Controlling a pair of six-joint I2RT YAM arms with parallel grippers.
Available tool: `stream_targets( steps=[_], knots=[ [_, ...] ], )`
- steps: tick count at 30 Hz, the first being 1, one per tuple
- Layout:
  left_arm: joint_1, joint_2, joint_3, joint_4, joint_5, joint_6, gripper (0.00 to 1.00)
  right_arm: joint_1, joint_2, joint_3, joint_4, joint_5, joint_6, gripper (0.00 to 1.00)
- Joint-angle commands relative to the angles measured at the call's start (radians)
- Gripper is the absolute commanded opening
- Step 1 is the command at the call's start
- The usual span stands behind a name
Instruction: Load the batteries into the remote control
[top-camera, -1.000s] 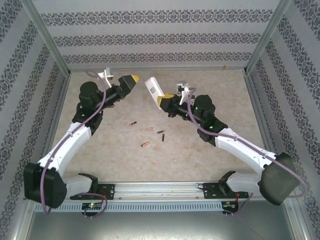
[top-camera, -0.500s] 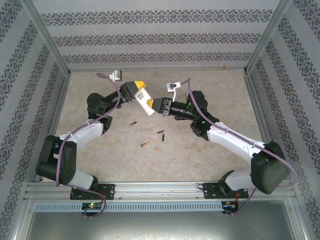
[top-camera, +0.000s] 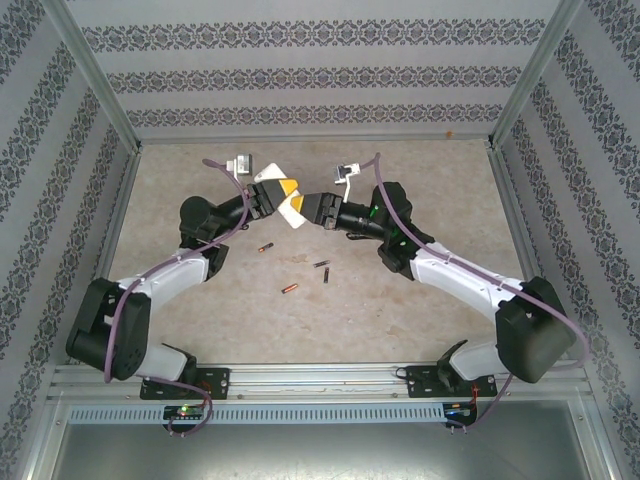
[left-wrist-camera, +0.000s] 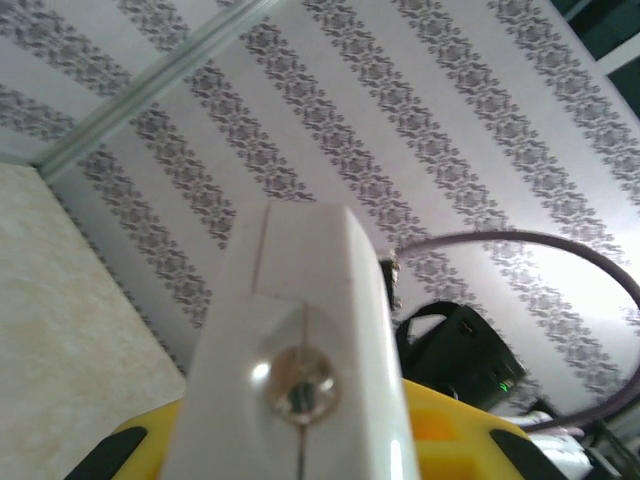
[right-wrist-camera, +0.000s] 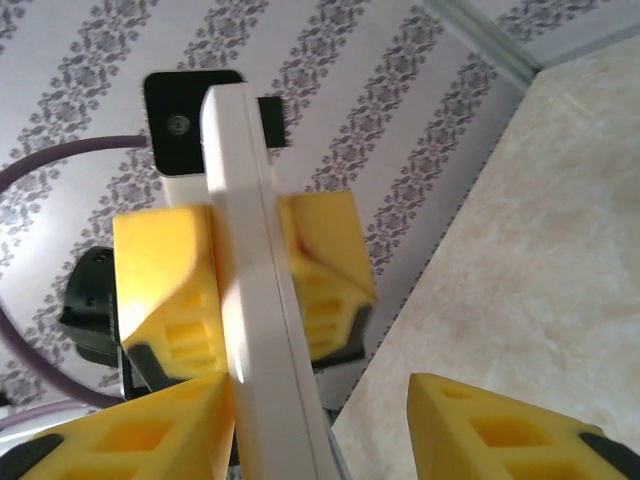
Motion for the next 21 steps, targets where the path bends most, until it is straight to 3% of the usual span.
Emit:
stream_targets(
  steps=[1, 4, 6, 11, 13, 19, 21],
  knots=[
    [-0.008, -0.082, 0.036, -0.169, -0.085, 0.235, 0.09, 0.030, -0.067, -0.081, -0.051, 0.152, -0.043, 0.45],
    [-0.010, -0.094, 0.042, -0.191, -0.095, 0.260, 0.06, 0.043, -0.080, -0.099, -0.051, 0.184, -0.052, 0.35],
    [-0.015, -0.092, 0.041, -0.188, -0.093, 0.255, 0.04, 0.047, -0.068, -0.084, -0.043, 0.172, -0.051, 0.34],
    [-0.035, -0.085, 0.026, -0.190, -0.105, 0.257, 0.01, 0.066, -0.023, -0.011, -0.020, 0.131, -0.056, 0.50],
    [-0.047, -0.082, 0.024, -0.190, -0.115, 0.255, 0.00, 0.075, -0.004, 0.017, -0.020, 0.128, -0.058, 0.53],
    [-0.066, -0.085, 0.028, -0.195, -0.132, 0.249, 0.00, 0.079, 0.046, 0.035, -0.021, 0.120, -0.055, 0.28],
    [-0.063, -0.103, 0.029, -0.229, -0.158, 0.262, 0.00, 0.076, 0.043, 0.011, -0.022, 0.127, -0.058, 0.25]
  ],
)
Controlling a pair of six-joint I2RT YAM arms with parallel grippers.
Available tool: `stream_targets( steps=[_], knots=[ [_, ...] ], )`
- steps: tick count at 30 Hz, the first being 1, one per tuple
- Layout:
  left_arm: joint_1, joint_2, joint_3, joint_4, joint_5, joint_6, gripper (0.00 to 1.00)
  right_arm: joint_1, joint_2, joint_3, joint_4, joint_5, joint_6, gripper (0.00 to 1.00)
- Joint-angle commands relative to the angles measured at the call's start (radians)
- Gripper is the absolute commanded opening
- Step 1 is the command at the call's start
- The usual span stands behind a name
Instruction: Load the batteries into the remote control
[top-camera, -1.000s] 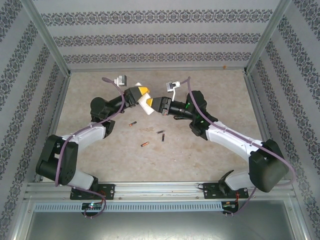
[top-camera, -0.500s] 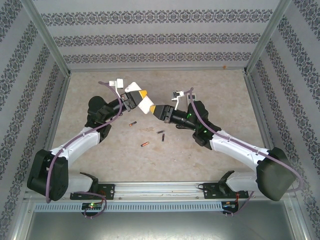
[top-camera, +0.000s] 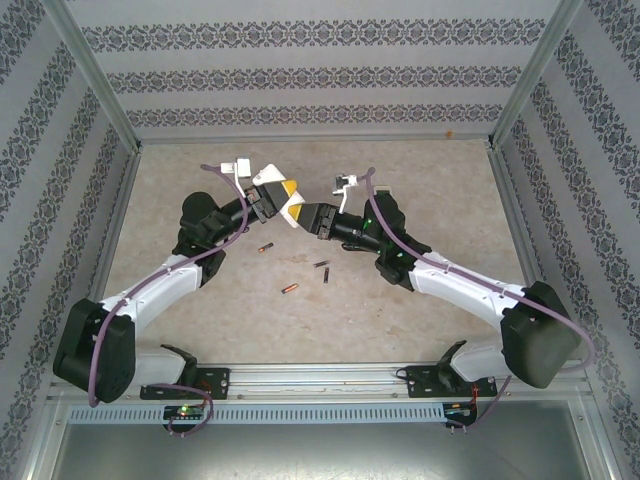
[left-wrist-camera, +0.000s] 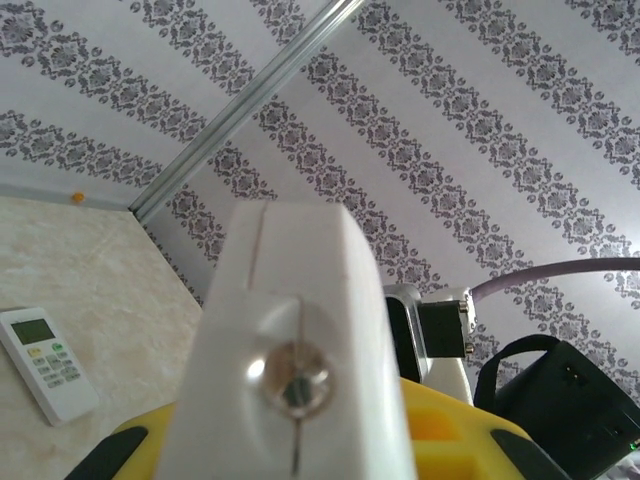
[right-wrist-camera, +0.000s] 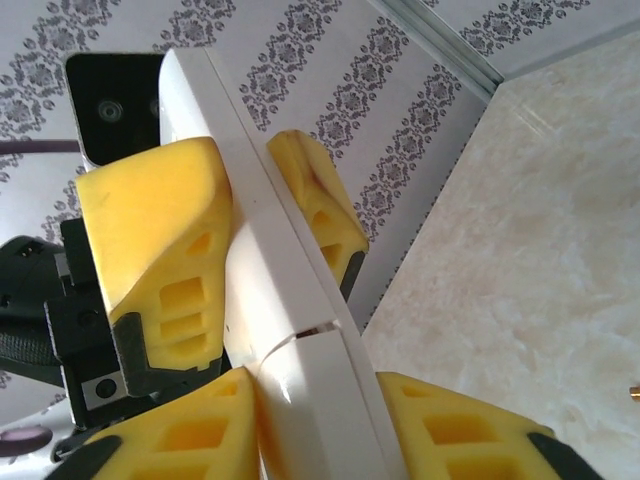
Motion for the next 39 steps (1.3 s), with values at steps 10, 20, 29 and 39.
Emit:
stream_targets(
  steps=[10, 20, 29, 39],
  knots=[
    [0.002, 0.035, 0.044, 0.203, 0.032, -0.255, 0.00, -0.010, -0.047, -0.145, 0.017, 0.045, -0.025, 0.29],
    [0.001, -0.028, 0.056, 0.071, 0.000, -0.158, 0.00, -0.024, -0.079, -0.174, 0.002, 0.046, -0.044, 0.33],
    [0.002, -0.025, 0.057, 0.000, -0.027, -0.086, 0.00, -0.035, -0.099, -0.191, 0.008, 0.007, -0.041, 0.20],
    [0.032, 0.018, 0.034, 0.093, -0.079, -0.097, 0.00, -0.075, -0.200, -0.279, -0.001, 0.032, -0.042, 0.18]
  ],
)
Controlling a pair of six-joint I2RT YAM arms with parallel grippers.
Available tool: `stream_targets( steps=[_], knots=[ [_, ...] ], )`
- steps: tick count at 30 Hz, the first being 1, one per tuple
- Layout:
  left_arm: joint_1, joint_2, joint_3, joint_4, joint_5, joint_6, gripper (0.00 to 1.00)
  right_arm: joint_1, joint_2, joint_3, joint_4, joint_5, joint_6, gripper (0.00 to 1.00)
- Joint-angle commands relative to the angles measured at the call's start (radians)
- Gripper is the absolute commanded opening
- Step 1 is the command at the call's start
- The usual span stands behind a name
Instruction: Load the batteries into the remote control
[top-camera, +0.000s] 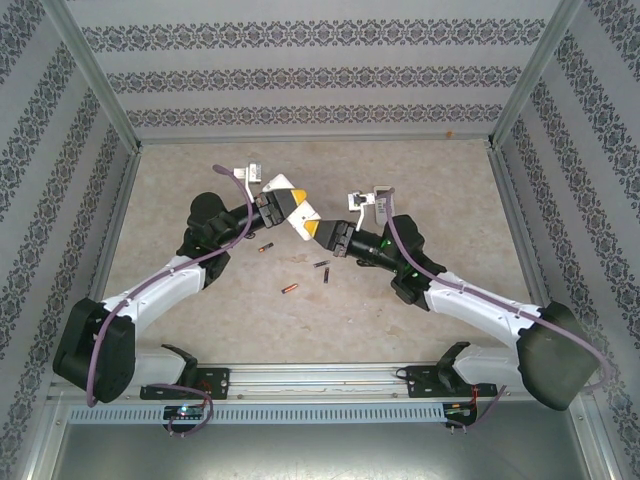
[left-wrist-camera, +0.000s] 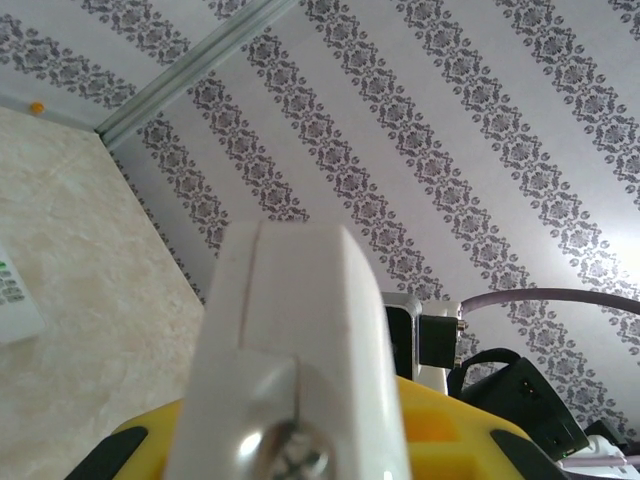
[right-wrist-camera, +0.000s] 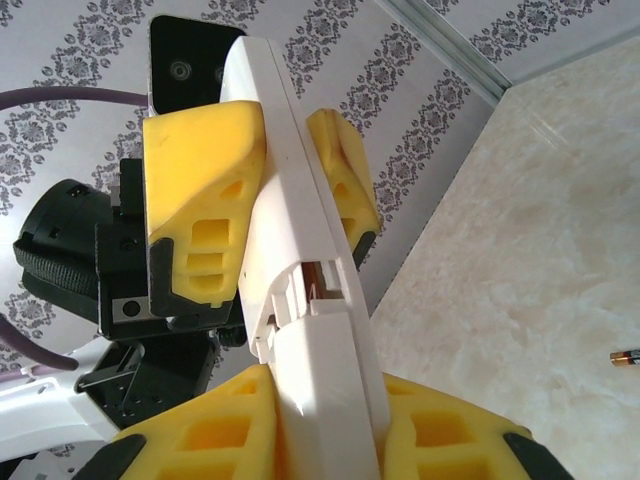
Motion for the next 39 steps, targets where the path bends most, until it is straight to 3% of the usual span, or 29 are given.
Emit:
stream_targets(
  steps=[1, 5, 8, 15, 20, 23, 30, 34, 39],
  knots=[
    [0.064, 0.022, 0.030, 0.163, -0.129, -0.015, 0.00, -0.048, -0.038, -0.056, -0.106, 0.044, -0.041, 0.18],
    [0.058, 0.052, 0.012, 0.214, -0.117, -0.050, 0.00, -0.051, -0.027, -0.044, -0.105, 0.030, -0.040, 0.18],
    [0.057, 0.042, -0.001, 0.194, -0.126, -0.034, 0.00, -0.054, -0.022, -0.038, -0.103, 0.018, -0.033, 0.27],
    [0.037, 0.052, 0.003, 0.195, -0.126, -0.031, 0.00, -0.054, 0.013, -0.010, -0.080, -0.037, -0.045, 0.13],
    [0.049, 0.021, -0.008, 0.133, -0.165, 0.029, 0.00, -0.058, -0.003, -0.019, -0.107, -0.022, -0.048, 0.15],
    [0.113, -0.027, -0.019, 0.083, -0.232, 0.054, 0.00, -0.079, -0.034, -0.065, -0.113, -0.007, -0.042, 0.16],
    [0.162, -0.017, -0.013, 0.087, -0.253, 0.004, 0.00, -0.113, -0.086, -0.133, -0.113, -0.004, -0.025, 0.21],
    [0.158, 0.028, -0.047, 0.184, -0.225, -0.060, 0.00, -0.117, -0.083, -0.123, -0.106, -0.014, -0.043, 0.16],
    [0.150, 0.010, -0.073, 0.137, -0.210, -0.030, 0.00, -0.183, -0.083, -0.124, -0.216, 0.043, -0.047, 0.10]
  ],
)
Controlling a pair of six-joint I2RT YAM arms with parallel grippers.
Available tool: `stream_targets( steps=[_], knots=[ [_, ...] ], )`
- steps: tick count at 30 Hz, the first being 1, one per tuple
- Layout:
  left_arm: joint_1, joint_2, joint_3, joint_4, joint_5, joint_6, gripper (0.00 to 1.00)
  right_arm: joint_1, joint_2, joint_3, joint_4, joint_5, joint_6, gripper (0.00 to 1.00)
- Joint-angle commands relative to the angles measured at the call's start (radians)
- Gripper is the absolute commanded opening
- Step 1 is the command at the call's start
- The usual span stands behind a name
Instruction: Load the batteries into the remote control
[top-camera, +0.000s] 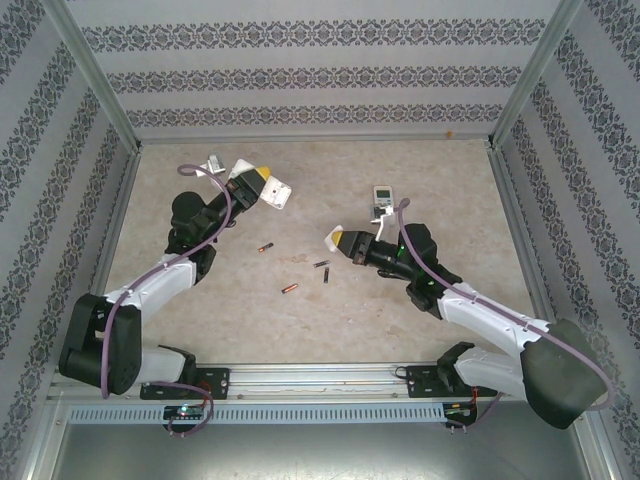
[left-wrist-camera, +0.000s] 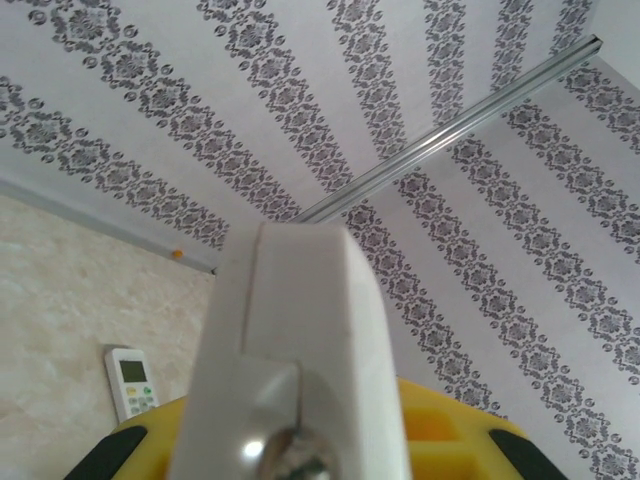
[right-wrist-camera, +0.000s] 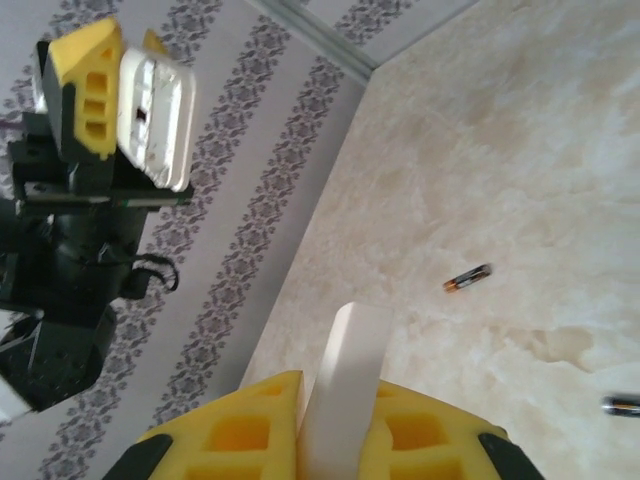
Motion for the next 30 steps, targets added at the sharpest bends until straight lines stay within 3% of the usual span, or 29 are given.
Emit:
stream_targets(
  steps=[1, 6, 16, 18, 20, 23, 26, 30],
  knots=[
    [-0.020, -0.026, -0.015, 0.016, 0.001, 0.024, 0.00, -0.077, 0.006, 0.006, -0.126, 0.061, -0.021, 0.08],
    [-0.092, -0.061, -0.017, -0.109, -0.007, 0.103, 0.00, -0.238, 0.113, -0.040, -0.287, 0.018, -0.036, 0.10],
    [-0.183, 0.011, -0.002, -0.117, 0.001, 0.122, 0.00, -0.354, 0.081, -0.235, -0.348, 0.161, -0.007, 0.18],
    [-0.182, 0.022, 0.001, -0.109, 0.004, 0.113, 0.00, -0.392, 0.041, -0.280, -0.361, 0.179, 0.039, 0.25],
    [-0.184, 0.026, 0.010, -0.124, 0.003, 0.113, 0.00, -0.429, -0.016, -0.317, -0.386, 0.187, 0.088, 0.40],
    [-0.184, 0.024, 0.024, -0.160, -0.009, 0.121, 0.00, -0.458, -0.152, -0.305, -0.526, 0.209, 0.128, 0.46],
    [-0.185, 0.025, 0.037, -0.198, -0.021, 0.122, 0.00, -0.455, -0.347, -0.239, -0.696, 0.276, 0.132, 0.63],
    [-0.205, 0.030, 0.061, -0.223, -0.015, 0.120, 0.00, -0.368, -0.569, -0.166, -0.596, 0.350, -0.050, 0.82]
  ],
)
